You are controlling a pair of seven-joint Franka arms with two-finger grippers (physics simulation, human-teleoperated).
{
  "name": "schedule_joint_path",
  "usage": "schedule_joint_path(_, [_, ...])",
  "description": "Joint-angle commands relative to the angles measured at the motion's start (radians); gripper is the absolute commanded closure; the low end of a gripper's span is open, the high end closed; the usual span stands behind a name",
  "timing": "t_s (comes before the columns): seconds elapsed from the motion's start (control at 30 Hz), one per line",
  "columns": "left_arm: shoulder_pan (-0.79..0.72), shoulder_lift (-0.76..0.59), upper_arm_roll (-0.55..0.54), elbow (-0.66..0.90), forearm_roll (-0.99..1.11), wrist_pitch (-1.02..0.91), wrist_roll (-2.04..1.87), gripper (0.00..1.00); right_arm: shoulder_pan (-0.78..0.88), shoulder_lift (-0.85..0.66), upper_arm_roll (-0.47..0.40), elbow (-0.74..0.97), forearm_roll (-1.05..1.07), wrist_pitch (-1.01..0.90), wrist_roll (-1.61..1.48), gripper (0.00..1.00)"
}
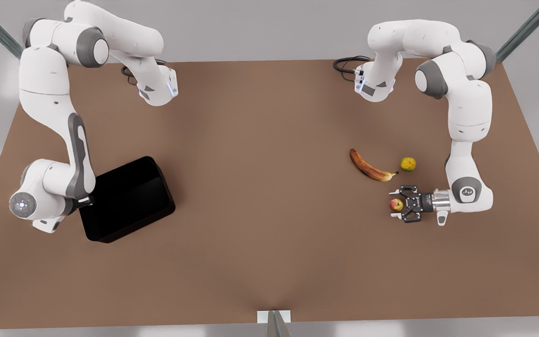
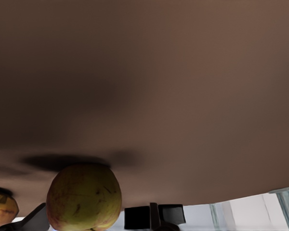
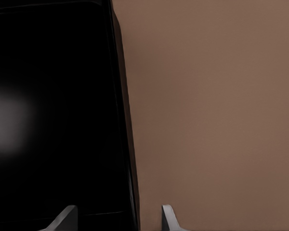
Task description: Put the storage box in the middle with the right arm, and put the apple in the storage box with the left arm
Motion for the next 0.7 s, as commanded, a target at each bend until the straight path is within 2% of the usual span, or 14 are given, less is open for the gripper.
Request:
schedule_joint_path(0.0, [0.0, 0.0, 0.0, -0.005, -0.015, 0.005, 0.002, 0.04, 0.0, 0.006, 0.0, -0.001, 0.0, 0.008, 0.0, 0.0])
schedule_joint_path(0.07, [0.001, 0.006, 0.0, -0.008, -0.03, 0.008, -0.005, 0.15, 0.011, 0.032, 0.0, -0.001, 0.0, 0.01, 0.0, 0.0])
schedule_joint_path(0.1, [0.001, 0.008, 0.0, -0.014, -0.047, -0.001, -0.007, 0.26, 0.015, 0.043, 0.0, 0.001, 0.0, 0.012, 0.002, 0.0])
schedule_joint_path(0.13, [0.001, 0.008, 0.002, -0.02, -0.056, 0.0, -0.007, 0.29, 0.015, 0.046, 0.0, 0.001, 0.002, 0.012, 0.002, 0.01])
schedule_joint_path(0.2, [0.001, 0.009, 0.002, -0.02, -0.062, -0.001, -0.008, 0.34, 0.015, 0.051, 0.0, -0.001, -0.001, 0.01, -0.009, 0.46])
schedule_joint_path(0.23, [0.001, 0.009, 0.003, -0.021, -0.065, -0.001, -0.007, 0.36, 0.015, 0.051, 0.0, -0.001, -0.001, 0.009, -0.012, 0.63])
schedule_joint_path(0.27, [0.001, 0.014, 0.003, -0.021, -0.065, 0.0, -0.007, 0.36, 0.015, 0.052, 0.0, -0.002, -0.005, 0.009, -0.02, 0.72])
schedule_joint_path(0.4, [0.02, 0.023, 0.002, -0.021, -0.076, -0.004, 0.001, 0.36, 0.011, 0.054, 0.0, -0.005, -0.006, 0.009, -0.021, 0.77])
schedule_joint_path(0.53, [0.032, 0.028, 0.002, -0.023, -0.091, -0.009, -0.005, 0.48, 0.011, 0.051, 0.0, 0.002, -0.008, -0.005, -0.026, 0.79])
schedule_joint_path(0.67, [0.037, 0.025, 0.002, -0.023, -0.104, -0.023, -0.01, 0.51, 0.009, 0.048, 0.0, 0.007, -0.006, -0.005, -0.034, 0.79])
